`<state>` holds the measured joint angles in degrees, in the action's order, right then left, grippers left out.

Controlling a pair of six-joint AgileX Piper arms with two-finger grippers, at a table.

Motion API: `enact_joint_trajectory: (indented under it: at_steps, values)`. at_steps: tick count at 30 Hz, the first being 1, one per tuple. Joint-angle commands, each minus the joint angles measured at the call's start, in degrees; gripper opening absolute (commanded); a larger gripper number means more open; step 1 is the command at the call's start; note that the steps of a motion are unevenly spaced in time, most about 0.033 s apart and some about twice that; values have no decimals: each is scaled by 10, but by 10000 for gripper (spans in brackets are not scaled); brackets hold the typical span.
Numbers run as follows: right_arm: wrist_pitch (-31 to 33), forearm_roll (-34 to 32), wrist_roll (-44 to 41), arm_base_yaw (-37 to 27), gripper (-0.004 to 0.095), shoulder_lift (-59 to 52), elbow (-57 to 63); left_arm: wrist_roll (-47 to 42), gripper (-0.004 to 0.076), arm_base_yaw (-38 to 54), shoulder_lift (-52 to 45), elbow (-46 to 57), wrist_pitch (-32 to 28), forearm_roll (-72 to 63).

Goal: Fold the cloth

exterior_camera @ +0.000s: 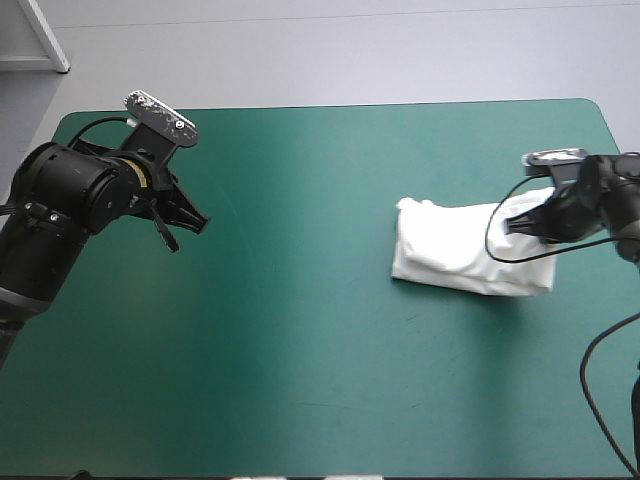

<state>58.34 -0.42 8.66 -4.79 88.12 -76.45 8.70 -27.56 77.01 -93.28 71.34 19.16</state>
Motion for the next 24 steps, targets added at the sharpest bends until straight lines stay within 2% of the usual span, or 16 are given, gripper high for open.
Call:
enact_joint_trajectory:
  at_steps: [1, 5, 7, 9, 13, 15, 17, 18, 20, 21, 24]
  values:
    - [2, 4, 8, -65, -13, -40, -11, -3, 19, -1, -14, -13, -4, 9]
    - [2, 11, 11, -81, -2, -40, -11, -3, 19, -1, -14, -13, -8, 11]
    - [2, 8, 10, -81, 75, -40, -11, -3, 19, -1, -14, -13, -8, 11]
    - [2, 8, 10, -81, 218, -40, -11, -3, 19, -1, -14, -13, -8, 13]
    - [7, -1, 0, -81, 614, -41, -11, -4, 19, -1, -15, -14, -14, 19]
    - [15, -3, -15, -81, 721, -45, -16, -11, 19, -1, -18, -16, -18, 27]
    - [24, 34, -8, -78, 690, -58, -26, -30, 19, -1, -30, -18, -25, 47]
    - [27, 87, 25, -74, 570, -75, -35, -35, 19, -1, -42, -22, -29, 50]
    - [31, 171, 76, -63, 261, -103, -46, -46, 19, -1, -69, -24, -41, 53]
    - [33, 204, 112, -51, -20, -129, -51, -56, 19, -1, -85, -24, -48, 57]
    - [24, 245, 134, -17, 3, -200, -60, -87, 19, -1, -133, -24, -48, 82]
